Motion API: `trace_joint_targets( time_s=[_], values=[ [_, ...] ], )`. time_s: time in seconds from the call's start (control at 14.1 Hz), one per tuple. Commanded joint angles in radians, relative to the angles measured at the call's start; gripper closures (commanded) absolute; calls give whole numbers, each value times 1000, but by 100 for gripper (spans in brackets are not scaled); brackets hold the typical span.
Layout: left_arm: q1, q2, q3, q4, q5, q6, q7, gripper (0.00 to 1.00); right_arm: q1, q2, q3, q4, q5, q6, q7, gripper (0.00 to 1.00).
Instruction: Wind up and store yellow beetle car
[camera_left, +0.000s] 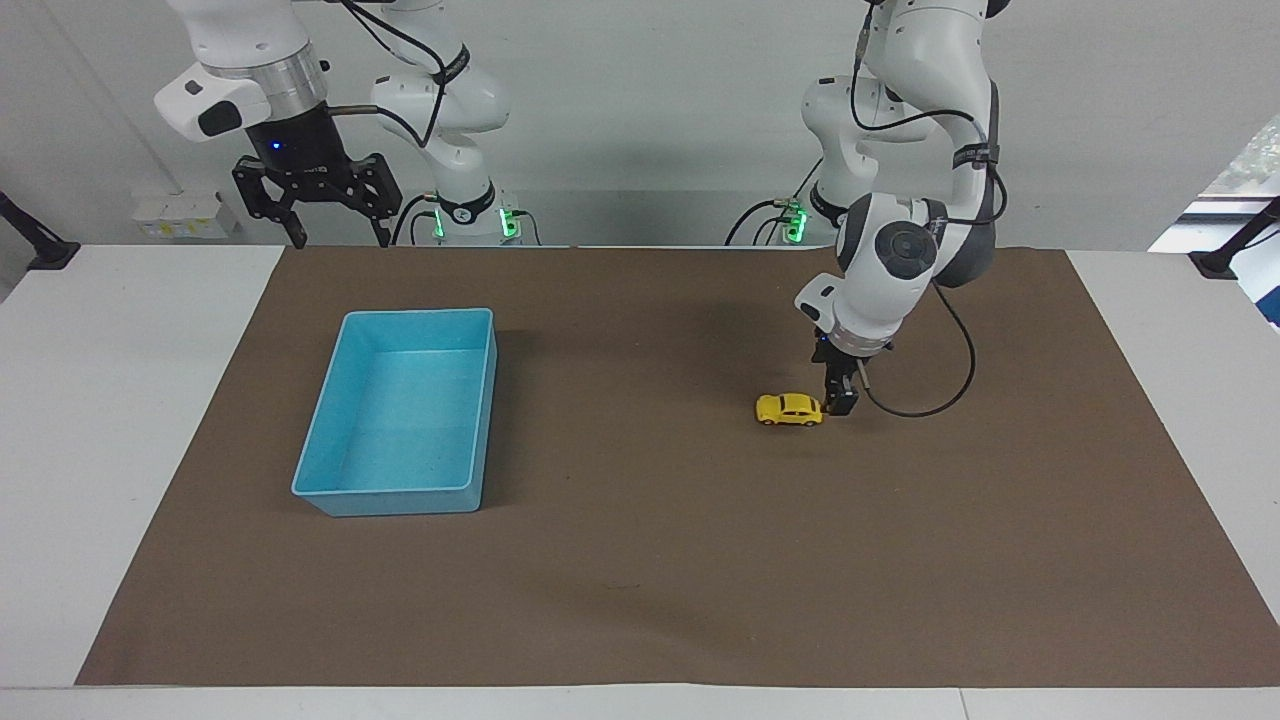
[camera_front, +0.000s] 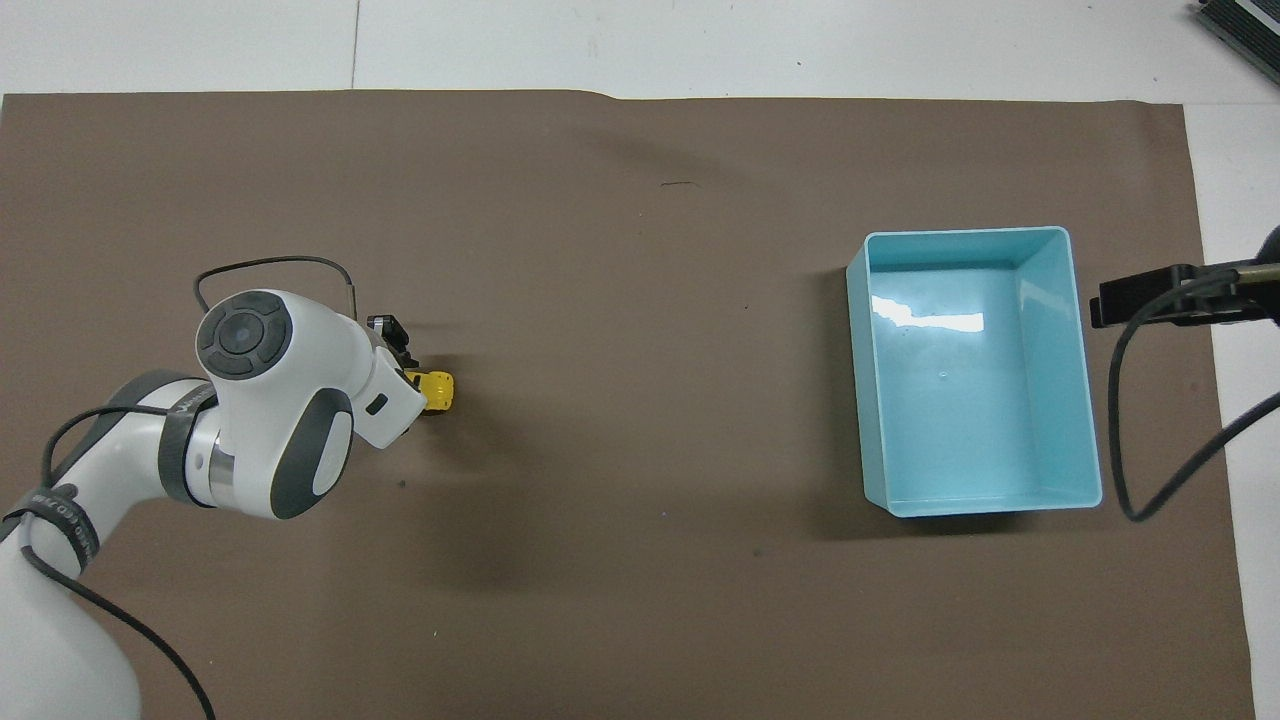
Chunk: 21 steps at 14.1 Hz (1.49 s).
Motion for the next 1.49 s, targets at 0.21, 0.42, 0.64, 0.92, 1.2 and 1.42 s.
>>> trace_joint_targets(
  time_s=[0.21, 0.42, 0.64, 0.92, 1.2, 1.42],
  values=[
    [3, -31, 20, 89, -19, -56, -136, 0, -14, -17, 4, -13, 29, -13, 6, 0],
    [26, -52, 21, 129, -10, -56, -341, 0, -14, -17, 4, -13, 29, -13, 6, 0],
    [80, -55, 27, 166, -1, -58, -556, 0, -14, -17, 4, -14, 29, -14, 6, 0],
    [186, -77, 29, 208, 18, -91, -802, 0, -14, -17, 4, -14, 29, -14, 6, 0],
    [259, -81, 37, 308, 50, -227, -1001, 0, -14, -22, 1, -13, 27, -26, 6, 0],
    [259, -80, 37, 398, 96, -349, -1150, 0, -14, -31, -20, -14, 32, -26, 5, 0]
  ],
)
